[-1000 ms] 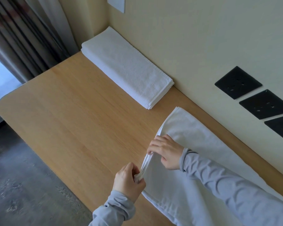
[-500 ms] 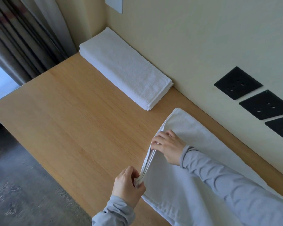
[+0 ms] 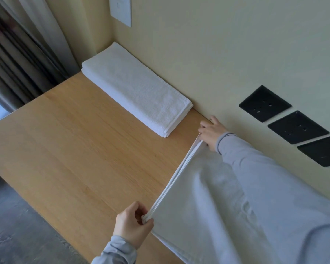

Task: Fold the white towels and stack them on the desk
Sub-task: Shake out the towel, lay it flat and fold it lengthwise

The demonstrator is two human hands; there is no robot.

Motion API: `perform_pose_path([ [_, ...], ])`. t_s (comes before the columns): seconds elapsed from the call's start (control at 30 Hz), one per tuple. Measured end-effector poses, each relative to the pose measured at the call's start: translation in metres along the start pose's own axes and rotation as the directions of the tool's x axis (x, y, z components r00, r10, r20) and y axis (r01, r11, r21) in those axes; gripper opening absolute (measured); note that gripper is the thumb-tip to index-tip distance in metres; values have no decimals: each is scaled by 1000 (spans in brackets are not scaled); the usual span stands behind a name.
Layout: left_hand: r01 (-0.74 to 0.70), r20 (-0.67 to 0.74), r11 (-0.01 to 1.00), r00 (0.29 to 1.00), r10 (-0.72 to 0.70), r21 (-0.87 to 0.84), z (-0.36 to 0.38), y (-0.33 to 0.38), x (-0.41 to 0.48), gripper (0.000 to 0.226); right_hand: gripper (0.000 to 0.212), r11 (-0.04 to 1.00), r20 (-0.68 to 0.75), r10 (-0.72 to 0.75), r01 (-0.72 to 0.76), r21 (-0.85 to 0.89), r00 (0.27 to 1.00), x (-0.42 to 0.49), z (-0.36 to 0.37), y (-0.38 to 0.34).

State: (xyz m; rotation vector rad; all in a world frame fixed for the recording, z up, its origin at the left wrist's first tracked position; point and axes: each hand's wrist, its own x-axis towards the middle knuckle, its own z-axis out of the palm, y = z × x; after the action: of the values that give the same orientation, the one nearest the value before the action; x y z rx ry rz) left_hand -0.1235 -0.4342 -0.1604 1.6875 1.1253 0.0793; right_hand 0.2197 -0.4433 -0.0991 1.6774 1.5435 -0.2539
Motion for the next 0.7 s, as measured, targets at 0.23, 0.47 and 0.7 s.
perform_pose_path([
  [0.23, 35, 5, 999, 999, -35, 18, -25, 3, 19, 23, 38, 988, -150, 151, -147, 42, 977, -21, -2, 32],
  [0.47, -151, -126, 988, 980, 153, 27, -65, 61, 60, 24, 38, 906, -270, 327, -219, 363, 906, -99, 7, 73],
  [0.7, -469, -186, 883, 868, 461, 0, -101, 185, 68, 25, 27, 721, -409, 581, -212, 660, 704, -236, -1, 98],
])
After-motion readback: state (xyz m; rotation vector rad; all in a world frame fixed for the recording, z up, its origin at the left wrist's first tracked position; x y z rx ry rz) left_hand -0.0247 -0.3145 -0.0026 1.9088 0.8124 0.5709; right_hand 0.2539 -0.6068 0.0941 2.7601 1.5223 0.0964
